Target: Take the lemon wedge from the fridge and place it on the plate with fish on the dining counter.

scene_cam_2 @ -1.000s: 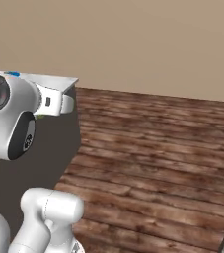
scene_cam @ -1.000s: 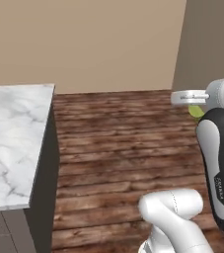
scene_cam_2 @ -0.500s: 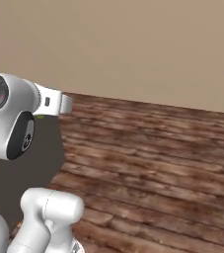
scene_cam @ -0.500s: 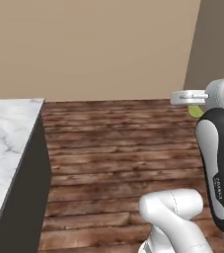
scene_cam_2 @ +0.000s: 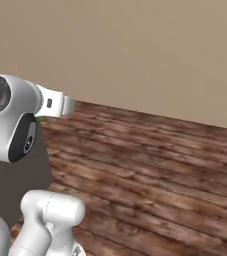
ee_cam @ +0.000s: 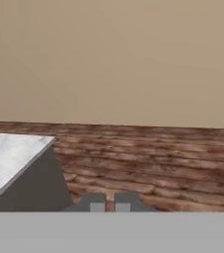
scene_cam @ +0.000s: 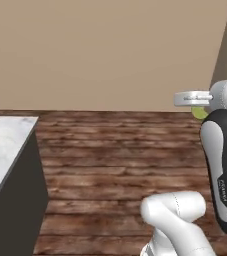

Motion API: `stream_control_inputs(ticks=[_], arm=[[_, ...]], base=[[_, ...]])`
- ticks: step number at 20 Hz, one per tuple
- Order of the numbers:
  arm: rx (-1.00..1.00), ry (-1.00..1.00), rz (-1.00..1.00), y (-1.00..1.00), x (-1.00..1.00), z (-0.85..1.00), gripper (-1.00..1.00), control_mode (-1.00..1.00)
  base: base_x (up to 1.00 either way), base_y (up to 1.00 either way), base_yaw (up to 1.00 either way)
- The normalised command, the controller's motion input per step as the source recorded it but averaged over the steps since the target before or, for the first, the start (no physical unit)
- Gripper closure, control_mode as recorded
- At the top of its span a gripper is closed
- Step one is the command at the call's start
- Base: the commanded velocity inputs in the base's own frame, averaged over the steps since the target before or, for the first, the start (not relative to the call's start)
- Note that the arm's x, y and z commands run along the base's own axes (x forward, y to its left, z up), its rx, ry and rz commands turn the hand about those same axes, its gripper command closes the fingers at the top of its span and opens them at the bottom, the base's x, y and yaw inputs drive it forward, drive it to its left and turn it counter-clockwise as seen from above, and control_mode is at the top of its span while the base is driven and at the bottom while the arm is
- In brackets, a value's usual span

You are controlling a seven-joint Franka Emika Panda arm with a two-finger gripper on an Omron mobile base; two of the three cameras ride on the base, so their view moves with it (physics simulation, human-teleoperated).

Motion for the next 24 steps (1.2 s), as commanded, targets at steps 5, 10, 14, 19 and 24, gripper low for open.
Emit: stream_control_inputs(ticks=[5,10,14,19,24], arm=[[0.00,0.00,0.00,0.00,0.00,0.00,1.00,1.00],[0.00,0.00,0.00,0.00,0.00,0.00,1.00,1.00],[0.00,0.00,0.00,0.00,0.00,0.00,1.00,1.00],[0.00,0.00,0.00,0.00,0.00,0.00,1.00,1.00],[0.00,0.00,0.00,0.00,0.00,0.00,1.00,1.00]], base=[[1.00,-0.43,0.34],[1.00,-0.38,0.38],[1.00,-0.38,0.42],[1.00,-0.34,0.46],[1.00,-0.20,0.54]])
